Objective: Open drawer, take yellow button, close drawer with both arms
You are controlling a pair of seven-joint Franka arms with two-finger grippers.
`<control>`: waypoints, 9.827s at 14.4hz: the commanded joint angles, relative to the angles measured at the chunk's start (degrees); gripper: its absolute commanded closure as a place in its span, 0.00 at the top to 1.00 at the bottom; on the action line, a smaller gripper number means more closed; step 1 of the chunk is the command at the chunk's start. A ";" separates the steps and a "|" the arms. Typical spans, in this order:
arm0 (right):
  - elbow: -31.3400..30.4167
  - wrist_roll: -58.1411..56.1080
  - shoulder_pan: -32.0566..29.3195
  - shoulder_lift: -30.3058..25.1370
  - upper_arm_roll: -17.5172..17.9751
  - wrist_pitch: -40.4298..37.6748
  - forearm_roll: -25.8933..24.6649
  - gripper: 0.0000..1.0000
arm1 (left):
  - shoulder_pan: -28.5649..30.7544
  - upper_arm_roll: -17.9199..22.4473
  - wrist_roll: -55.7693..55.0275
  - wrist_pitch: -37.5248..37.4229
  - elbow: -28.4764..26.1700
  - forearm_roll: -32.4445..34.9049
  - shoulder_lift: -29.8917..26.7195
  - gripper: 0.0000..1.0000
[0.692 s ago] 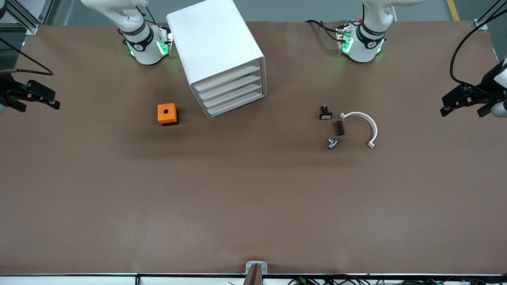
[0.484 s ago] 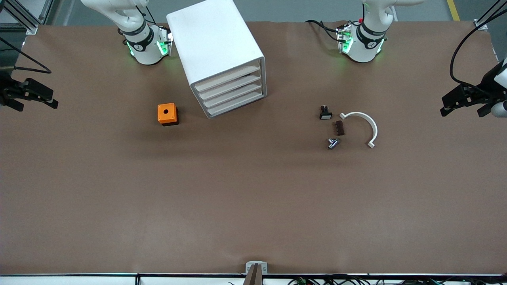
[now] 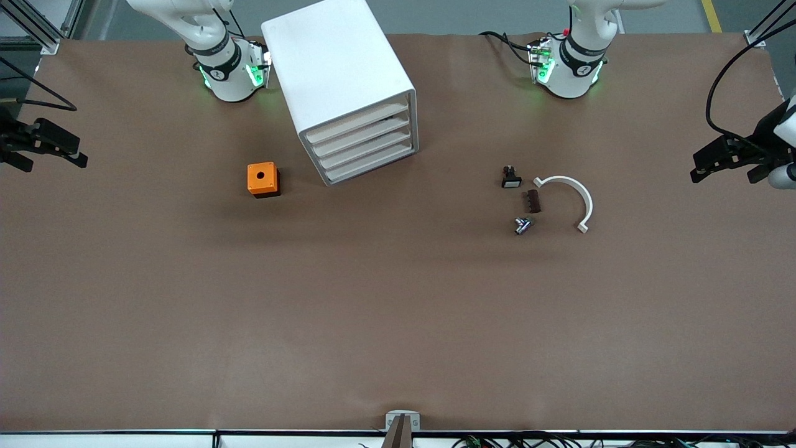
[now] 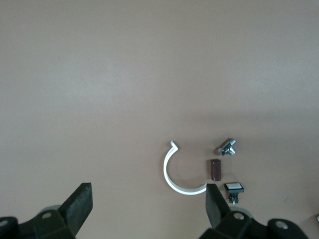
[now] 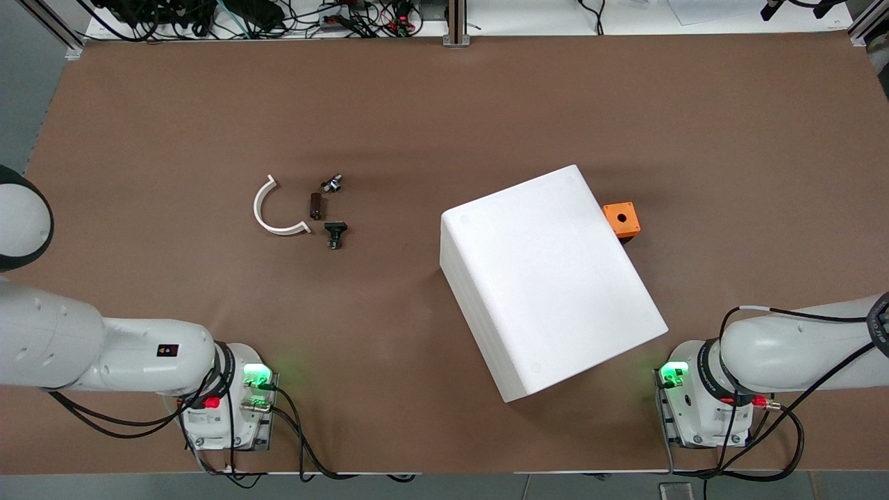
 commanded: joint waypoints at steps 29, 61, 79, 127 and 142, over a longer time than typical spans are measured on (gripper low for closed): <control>-0.20 -0.67 -0.54 -0.97 0.42 -1.05 -1.36 1.00 | -22.31 -1.53 -94.50 -21.46 13.44 -38.74 31.55 1.00; -1.07 -1.10 -1.15 -1.94 0.07 0.45 -1.45 1.00 | -34.63 -6.54 -137.27 -23.57 9.32 -61.79 46.33 0.33; 1.21 -0.84 -3.52 10.36 -0.02 2.29 -2.24 1.00 | -30.77 -6.02 -136.74 -24.18 9.57 -61.61 46.76 0.09; 0.95 119.48 56.68 24.25 0.95 18.46 3.29 0.87 | -29.17 0.66 -59.13 11.94 22.14 -15.04 32.61 0.99; 1.64 118.25 56.85 24.25 0.95 15.91 1.27 0.31 | -32.16 0.58 -60.45 14.23 19.94 -7.38 34.55 0.99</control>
